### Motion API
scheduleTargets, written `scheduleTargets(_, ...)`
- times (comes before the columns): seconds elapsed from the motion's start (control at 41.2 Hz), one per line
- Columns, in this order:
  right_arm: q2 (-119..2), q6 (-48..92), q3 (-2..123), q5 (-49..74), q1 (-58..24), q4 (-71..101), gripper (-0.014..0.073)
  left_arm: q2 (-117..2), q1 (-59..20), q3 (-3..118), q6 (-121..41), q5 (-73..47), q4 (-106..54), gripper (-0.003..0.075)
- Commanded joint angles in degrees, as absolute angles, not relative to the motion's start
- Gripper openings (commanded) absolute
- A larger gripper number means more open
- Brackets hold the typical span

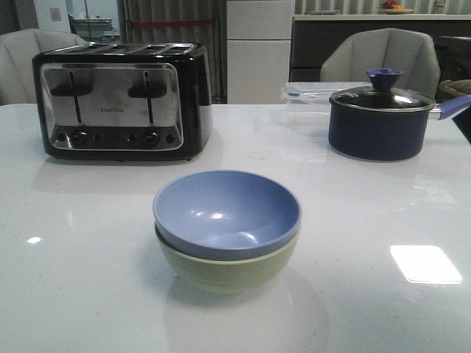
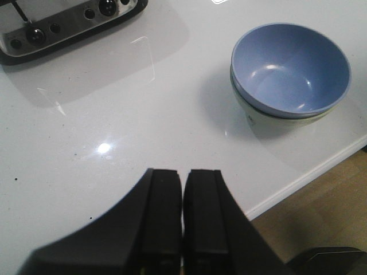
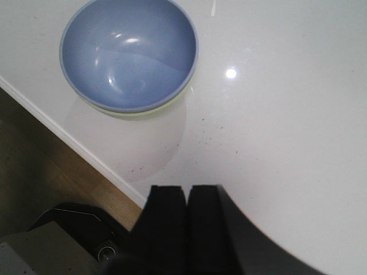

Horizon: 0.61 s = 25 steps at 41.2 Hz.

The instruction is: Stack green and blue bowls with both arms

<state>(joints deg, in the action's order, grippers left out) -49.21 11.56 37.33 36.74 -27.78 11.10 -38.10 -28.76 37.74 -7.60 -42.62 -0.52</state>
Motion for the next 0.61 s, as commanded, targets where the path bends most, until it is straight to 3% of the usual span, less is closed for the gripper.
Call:
scheduleTargets(0.0,-48.88,11.37,38.92,32.93,-27.5,11.11,0.0052,-37.97,-28.57,39.27,-7.04,-38.26,-1.04,0.0093)
scheduleTargets(0.583,-48.88,11.37,38.92,33.29,-27.5,11.11,0.0055,-35.56,-28.04,37.66,-7.04,-36.64,-1.15,0.0093)
